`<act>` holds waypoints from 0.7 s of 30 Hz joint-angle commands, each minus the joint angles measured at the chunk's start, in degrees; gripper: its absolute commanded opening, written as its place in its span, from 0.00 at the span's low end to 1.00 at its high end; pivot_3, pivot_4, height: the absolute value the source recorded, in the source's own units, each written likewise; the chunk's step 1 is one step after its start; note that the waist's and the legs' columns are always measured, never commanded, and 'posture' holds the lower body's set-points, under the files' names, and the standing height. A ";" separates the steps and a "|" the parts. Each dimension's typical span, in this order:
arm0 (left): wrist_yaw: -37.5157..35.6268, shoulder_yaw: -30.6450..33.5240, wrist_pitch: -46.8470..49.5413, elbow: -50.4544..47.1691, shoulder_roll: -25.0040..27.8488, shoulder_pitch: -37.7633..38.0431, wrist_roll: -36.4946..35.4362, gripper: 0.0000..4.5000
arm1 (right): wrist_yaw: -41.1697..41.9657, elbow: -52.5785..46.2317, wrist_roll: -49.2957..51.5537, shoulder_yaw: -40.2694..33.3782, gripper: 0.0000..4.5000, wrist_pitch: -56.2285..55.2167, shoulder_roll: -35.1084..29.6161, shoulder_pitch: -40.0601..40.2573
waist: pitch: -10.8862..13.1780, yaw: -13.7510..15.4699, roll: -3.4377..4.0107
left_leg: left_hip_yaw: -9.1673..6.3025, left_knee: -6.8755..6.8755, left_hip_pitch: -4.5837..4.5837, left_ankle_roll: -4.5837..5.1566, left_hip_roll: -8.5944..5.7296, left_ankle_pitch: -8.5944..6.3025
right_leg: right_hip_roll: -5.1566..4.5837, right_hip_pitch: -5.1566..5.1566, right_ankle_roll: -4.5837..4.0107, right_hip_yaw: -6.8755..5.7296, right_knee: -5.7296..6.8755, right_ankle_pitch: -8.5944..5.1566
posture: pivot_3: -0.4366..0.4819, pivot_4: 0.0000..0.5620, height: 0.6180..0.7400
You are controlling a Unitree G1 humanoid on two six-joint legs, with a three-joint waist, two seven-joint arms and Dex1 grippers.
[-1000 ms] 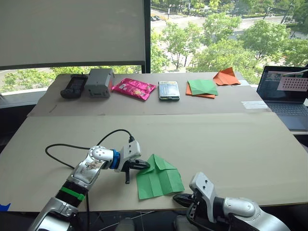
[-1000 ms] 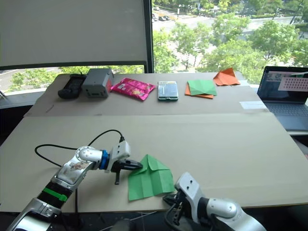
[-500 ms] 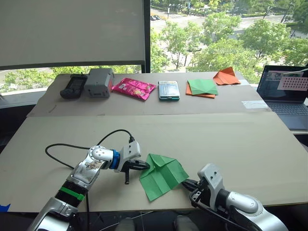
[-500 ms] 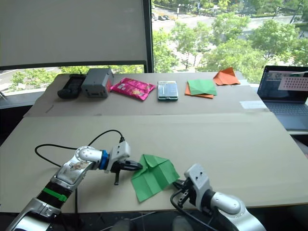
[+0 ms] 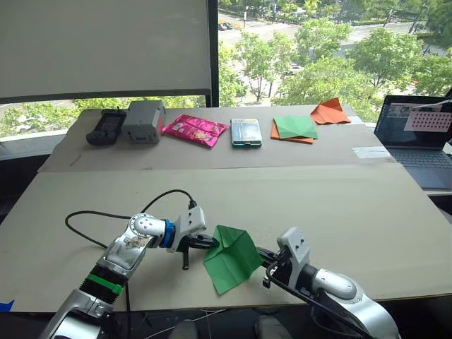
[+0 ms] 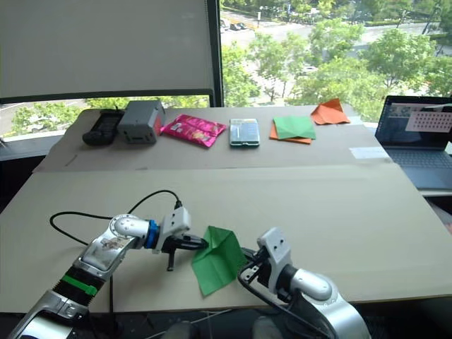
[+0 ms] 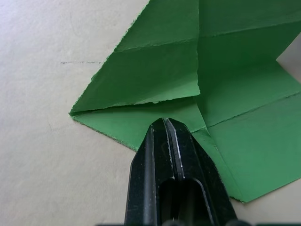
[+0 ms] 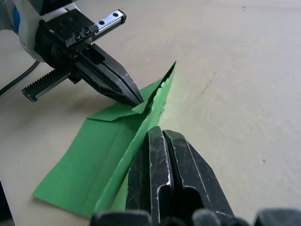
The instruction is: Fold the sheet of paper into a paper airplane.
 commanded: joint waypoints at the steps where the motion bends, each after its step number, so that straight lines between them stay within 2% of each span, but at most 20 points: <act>1: 0.15 -2.24 1.54 2.10 0.39 1.36 2.47 0.00 | 1.18 1.05 -1.27 2.69 0.00 -0.83 0.42 -3.62 | -0.02 0.02 0.04 | 0.00 0.00 0.00 0.03 0.00 0.02 | 0.01 0.01 0.00 0.00 0.00 0.00 | 0.48 0.27 0.97; 8: 0.49 -2.27 1.70 2.12 0.02 1.15 2.51 0.00 | 2.70 8.84 -6.45 9.73 0.00 -1.00 0.75 -10.44 | -0.23 0.23 0.23 | 0.00 0.00 -0.01 0.39 -0.01 0.24 | 0.05 0.08 0.01 0.01 0.09 0.02 | 0.48 0.27 0.97; 13: 0.97 -1.26 2.52 1.01 0.54 1.26 2.10 0.00 | 4.09 11.35 -8.03 11.43 0.00 -0.81 0.75 -12.05 | -0.28 0.17 0.20 | 0.00 0.01 0.02 0.40 -0.02 0.24 | 0.06 0.06 0.02 0.02 0.29 0.02 | 0.48 0.27 0.97; 21: 0.27 7.18 7.61 -6.87 7.75 3.89 -2.98 0.00 | 4.69 14.56 -10.21 12.48 0.00 0.69 1.00 -13.55 | -0.13 -0.88 0.09 | -0.08 -0.06 0.18 0.39 0.07 0.23 | 0.15 -0.04 0.01 0.02 0.50 0.02 | 0.48 0.27 0.97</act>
